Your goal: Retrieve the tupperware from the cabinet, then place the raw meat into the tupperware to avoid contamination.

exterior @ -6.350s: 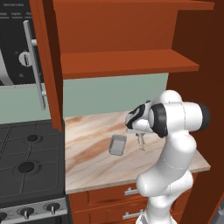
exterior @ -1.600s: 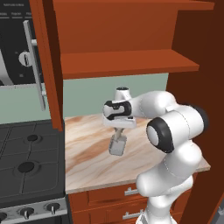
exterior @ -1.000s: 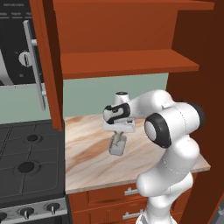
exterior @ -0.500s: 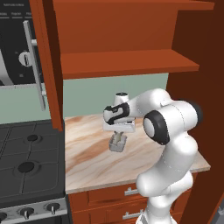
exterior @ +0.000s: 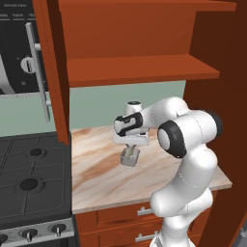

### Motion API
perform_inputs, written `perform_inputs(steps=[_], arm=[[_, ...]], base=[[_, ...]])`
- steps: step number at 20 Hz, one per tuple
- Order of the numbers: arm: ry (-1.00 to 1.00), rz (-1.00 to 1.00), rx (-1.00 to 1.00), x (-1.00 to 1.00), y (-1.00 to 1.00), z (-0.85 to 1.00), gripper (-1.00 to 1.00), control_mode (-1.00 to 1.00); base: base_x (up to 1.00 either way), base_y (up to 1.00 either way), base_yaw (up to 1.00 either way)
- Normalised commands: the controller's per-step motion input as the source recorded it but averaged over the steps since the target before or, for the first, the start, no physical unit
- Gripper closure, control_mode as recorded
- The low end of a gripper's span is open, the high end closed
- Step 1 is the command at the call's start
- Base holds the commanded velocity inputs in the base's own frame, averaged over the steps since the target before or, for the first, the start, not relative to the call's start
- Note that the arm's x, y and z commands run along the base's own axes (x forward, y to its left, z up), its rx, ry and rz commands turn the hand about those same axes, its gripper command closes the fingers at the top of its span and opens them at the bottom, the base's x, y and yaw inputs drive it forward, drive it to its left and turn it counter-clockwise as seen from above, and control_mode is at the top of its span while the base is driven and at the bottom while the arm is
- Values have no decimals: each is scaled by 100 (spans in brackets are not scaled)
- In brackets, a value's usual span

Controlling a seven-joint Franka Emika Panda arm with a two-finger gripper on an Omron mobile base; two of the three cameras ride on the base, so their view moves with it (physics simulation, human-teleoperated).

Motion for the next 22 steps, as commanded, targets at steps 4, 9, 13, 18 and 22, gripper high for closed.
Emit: perform_inputs(steps=[4, 9, 13, 18, 22], arm=[[0, 0, 0, -5, 0, 0, -100, -100], [0, 0, 0, -11, 0, 0, -100, -100], [-2, 0, 0, -15, 0, 0, -100, -100], [-6, 0, 0, -15, 0, 22, -100, -100], [-10, 1, 0, -37, 0, 63, -100, -100]], base=[[0, 0, 0], [0, 0, 0], [0, 0, 0], [0, 0, 0], [0, 0, 0]])
